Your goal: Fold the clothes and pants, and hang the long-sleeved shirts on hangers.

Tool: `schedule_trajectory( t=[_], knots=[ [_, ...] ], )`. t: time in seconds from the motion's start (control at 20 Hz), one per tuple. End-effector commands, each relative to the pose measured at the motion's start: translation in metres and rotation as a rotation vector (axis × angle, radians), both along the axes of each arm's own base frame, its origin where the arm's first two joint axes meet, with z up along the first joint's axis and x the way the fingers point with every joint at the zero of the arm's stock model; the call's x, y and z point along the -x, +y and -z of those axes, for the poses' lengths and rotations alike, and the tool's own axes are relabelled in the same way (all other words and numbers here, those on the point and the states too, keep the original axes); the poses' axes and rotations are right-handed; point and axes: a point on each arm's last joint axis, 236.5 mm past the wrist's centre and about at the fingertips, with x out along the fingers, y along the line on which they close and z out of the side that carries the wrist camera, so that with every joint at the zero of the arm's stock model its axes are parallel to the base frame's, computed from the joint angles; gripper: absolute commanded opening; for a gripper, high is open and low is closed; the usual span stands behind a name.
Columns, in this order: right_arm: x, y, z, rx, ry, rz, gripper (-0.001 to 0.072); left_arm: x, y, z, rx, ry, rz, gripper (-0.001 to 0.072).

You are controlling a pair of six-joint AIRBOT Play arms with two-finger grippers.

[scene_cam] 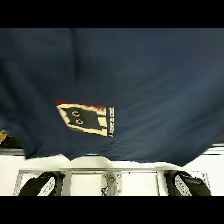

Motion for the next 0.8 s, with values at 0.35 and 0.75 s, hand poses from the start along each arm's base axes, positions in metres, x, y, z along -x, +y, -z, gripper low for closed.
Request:
schedule_trajectory(
  t=[0.35, 0.75],
  knots=[
    [-0.251, -0.020, 0.327, -0.120, 0.692, -0.040, 0.0009, -0.273, -0.010, 0.316, -0.088, 0.543, 0.052, 0.0009],
    [-0.296, -0.015, 0.417, -0.137, 0.748, -0.033, 0.0010, -0.328, -0.005, 0.433, -0.081, 0.699, 0.060, 0.0008]
  ],
)
